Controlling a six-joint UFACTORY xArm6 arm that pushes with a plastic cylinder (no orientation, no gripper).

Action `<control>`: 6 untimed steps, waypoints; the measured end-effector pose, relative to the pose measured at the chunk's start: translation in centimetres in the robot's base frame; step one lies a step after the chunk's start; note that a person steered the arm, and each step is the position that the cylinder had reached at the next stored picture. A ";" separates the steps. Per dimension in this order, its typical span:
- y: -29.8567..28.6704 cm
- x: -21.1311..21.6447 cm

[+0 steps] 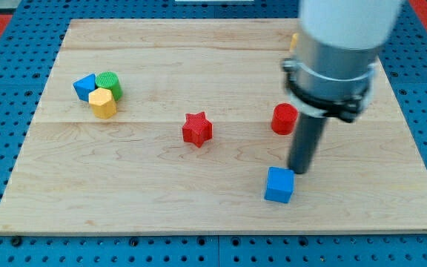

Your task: Push the blue cube a bit up

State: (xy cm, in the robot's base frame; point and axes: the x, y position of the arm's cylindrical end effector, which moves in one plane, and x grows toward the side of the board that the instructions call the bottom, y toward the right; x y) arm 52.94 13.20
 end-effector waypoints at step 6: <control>1.0 3.8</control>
